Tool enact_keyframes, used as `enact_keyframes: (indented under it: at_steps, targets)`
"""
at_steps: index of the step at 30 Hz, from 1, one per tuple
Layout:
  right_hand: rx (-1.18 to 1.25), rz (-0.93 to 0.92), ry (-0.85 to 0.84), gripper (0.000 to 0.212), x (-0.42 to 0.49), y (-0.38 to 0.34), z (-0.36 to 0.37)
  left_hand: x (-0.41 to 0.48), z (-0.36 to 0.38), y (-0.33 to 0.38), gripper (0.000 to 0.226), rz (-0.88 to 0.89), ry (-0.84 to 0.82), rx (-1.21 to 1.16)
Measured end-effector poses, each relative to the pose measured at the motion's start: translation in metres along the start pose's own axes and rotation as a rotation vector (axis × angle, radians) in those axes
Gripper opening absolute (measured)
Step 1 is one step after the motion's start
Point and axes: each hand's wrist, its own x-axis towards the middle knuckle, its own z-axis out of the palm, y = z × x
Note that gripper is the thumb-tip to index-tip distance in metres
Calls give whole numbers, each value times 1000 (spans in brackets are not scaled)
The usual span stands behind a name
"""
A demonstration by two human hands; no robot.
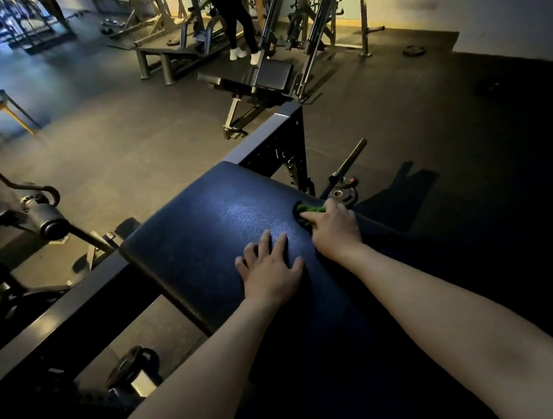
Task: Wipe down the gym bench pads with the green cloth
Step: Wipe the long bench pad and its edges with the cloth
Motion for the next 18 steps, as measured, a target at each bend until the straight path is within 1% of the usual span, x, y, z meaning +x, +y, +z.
enact_keyframes:
  at_steps: [4, 6, 8, 11, 14, 16, 18]
  targets:
    - [12, 212, 55, 47, 5, 31, -5, 2, 11, 0, 64, -16, 40, 6]
    - [27, 292, 82, 43, 10, 29, 0, 2, 15, 1, 65, -5, 64, 8]
    - [70, 317, 91, 39, 21, 17, 3, 2, 17, 3, 66, -6, 86, 8]
    - [124, 177, 4, 37, 52, -11, 5, 5, 18, 2, 69, -15, 116, 29]
    - [106, 6, -99, 35, 76, -44, 12, 8, 20, 1, 72, -8, 106, 41]
    - [79, -67, -133, 37, 81, -62, 18, 8, 21, 1, 75, -2, 111, 45]
    - [45, -99, -137, 41, 78, -66, 20, 8, 21, 0, 77, -8, 117, 59]
